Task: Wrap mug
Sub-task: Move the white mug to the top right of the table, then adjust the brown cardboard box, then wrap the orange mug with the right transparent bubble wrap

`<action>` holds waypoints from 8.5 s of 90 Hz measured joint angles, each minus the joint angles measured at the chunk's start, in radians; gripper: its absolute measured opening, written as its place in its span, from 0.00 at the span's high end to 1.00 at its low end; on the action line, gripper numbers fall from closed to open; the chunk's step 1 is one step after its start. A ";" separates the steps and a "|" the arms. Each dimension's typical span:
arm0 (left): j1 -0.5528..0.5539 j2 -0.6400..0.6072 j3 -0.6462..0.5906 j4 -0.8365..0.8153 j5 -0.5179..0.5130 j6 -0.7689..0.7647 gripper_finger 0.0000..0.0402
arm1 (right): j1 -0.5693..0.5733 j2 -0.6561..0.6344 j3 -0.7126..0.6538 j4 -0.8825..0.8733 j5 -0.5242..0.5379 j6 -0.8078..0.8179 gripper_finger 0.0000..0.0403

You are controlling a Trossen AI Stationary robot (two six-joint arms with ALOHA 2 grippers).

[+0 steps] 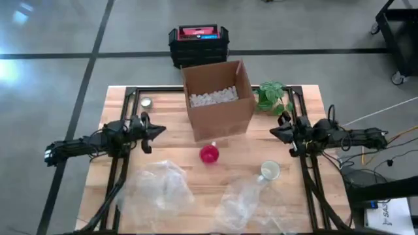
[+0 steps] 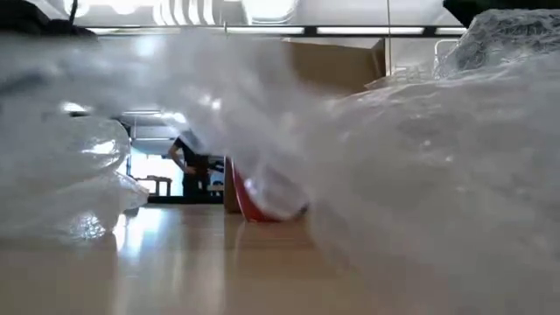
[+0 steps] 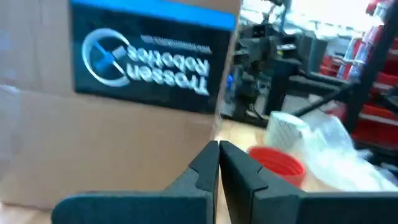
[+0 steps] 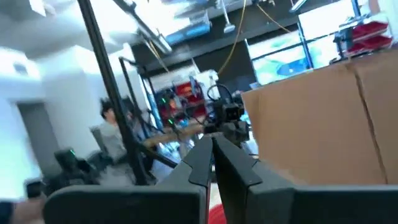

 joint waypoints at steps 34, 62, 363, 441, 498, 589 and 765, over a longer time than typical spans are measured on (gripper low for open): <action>0.000 0.011 0.000 0.085 -0.002 -0.013 1.00 | 0.054 0.551 0.650 -0.930 -0.267 0.062 0.97; 0.000 0.055 0.000 0.084 -0.001 -0.021 1.00 | 0.304 0.798 0.831 -1.142 -0.155 0.130 0.73; -0.415 1.446 0.823 0.041 -0.443 0.033 1.00 | -0.423 0.659 0.806 -1.245 -0.087 -0.167 0.60; -0.356 1.294 0.851 -0.266 -0.735 -0.034 1.00 | -0.110 0.636 0.803 -1.216 -0.255 -0.094 0.74; -0.562 1.004 0.828 -0.273 -0.444 -0.043 1.00 | 0.471 1.040 0.790 -0.974 -0.235 0.340 0.43; -0.536 1.203 0.939 -0.137 -0.159 -0.110 0.91 | 0.474 1.216 1.188 -1.011 0.175 0.070 1.00; -0.524 1.226 0.979 -0.339 -0.265 -0.248 1.00 | 0.742 1.517 0.883 -0.953 0.083 0.657 0.67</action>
